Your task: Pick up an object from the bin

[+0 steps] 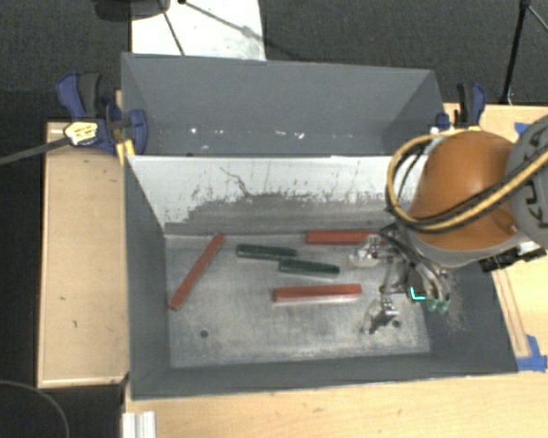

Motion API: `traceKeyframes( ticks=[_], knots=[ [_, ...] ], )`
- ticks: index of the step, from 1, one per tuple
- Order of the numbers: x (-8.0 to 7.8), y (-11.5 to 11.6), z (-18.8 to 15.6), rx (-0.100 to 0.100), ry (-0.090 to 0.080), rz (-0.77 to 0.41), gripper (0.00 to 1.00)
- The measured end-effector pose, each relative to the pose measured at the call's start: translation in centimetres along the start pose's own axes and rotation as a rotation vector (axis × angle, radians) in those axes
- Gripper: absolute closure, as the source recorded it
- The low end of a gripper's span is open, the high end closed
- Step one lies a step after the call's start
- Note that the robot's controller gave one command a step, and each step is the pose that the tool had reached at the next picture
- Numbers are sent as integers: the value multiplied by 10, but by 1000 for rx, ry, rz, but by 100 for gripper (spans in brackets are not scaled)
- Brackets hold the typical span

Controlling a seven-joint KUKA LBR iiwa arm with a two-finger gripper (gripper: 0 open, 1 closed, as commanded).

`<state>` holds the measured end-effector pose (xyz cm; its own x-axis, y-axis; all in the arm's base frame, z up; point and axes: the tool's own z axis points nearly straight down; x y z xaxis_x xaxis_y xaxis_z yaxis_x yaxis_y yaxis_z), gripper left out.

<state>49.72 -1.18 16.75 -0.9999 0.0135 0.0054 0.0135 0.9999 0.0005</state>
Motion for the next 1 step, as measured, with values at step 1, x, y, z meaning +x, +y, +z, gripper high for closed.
traceKeyframes(
  ticks=[1],
  knots=[
    [-2,0,-4,0,-8,-1,0]
  ],
)
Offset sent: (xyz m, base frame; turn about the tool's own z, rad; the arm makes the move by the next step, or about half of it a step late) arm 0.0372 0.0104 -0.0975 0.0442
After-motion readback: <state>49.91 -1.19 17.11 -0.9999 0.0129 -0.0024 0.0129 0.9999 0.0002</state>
